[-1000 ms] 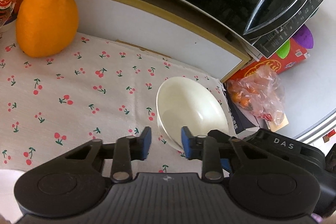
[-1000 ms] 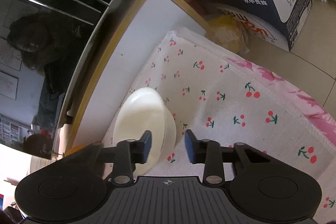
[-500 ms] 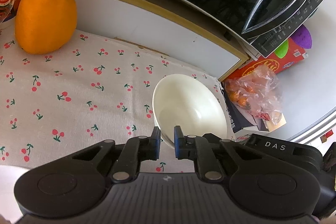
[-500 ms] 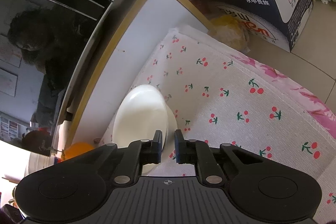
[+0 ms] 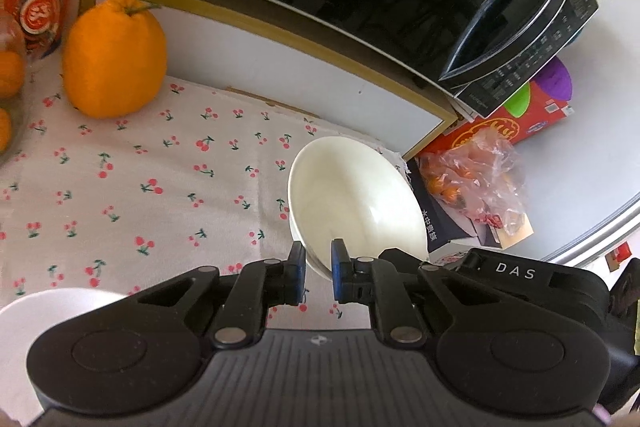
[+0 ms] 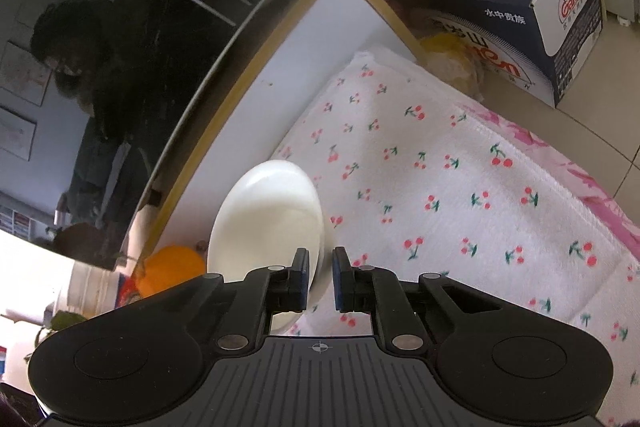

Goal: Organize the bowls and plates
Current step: 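Lift the small bowl with both grippers over the stacked bowls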

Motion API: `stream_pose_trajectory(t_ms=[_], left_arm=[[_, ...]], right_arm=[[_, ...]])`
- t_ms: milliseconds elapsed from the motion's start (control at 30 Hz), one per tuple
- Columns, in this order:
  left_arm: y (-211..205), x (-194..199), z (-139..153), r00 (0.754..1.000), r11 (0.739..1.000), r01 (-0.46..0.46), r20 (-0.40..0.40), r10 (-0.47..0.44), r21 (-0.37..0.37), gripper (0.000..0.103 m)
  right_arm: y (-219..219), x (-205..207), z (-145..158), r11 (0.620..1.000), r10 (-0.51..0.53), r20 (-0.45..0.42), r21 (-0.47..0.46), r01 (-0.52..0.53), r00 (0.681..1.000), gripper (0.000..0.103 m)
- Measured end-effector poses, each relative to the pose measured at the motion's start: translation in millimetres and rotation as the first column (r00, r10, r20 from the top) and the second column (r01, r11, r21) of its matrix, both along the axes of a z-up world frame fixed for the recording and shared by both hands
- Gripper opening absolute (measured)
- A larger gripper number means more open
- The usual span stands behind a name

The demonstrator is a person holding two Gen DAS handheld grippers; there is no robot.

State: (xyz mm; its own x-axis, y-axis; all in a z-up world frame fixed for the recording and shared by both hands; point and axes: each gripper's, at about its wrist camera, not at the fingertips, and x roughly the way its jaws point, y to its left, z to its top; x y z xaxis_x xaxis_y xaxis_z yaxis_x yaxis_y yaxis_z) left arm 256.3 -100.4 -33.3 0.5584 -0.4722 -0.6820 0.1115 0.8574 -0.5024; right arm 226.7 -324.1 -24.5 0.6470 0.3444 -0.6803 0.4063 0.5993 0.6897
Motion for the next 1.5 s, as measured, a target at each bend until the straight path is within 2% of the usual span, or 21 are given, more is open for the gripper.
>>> stream_pose_trajectory(t_ms=[167,400,600,1267,1500], left_arm=[[6.3,-8.5,14.9,1.000,1.000,-0.004,-0.005,0.004,-0.005,0.012],[6.1,-28.6,45.0,0.999,1.000,0.010,0.035,-0.010,0.017,0.012],[8.1,-50.3,61.7,0.998,0.999,0.026,0.050,-0.028,0.042,0.012],[14.9,-133.6,84.4,0.992,0.992,0.109,0.052,-0.112,0.067,0.012],[17.2,-156.1,78.4,0.989,0.990,0.140,0.045,-0.142,0.033,0.013]], right_arm=[[6.7,-8.8,18.1,1.000,0.012,-0.002,-0.007,-0.012,1.000,0.012],[13.0,-28.1,54.4,0.999,0.023,0.020,-0.039,-0.022,1.000,0.012],[15.4,-48.5,71.5,0.999,0.019,0.020,-0.036,-0.019,1.000,0.013],[21.3,-138.0,107.6,0.997,0.020,-0.014,-0.076,-0.021,1.000,0.014],[21.6,-166.6,113.8,0.994,0.003,-0.020,-0.110,-0.005,1.000,0.014]])
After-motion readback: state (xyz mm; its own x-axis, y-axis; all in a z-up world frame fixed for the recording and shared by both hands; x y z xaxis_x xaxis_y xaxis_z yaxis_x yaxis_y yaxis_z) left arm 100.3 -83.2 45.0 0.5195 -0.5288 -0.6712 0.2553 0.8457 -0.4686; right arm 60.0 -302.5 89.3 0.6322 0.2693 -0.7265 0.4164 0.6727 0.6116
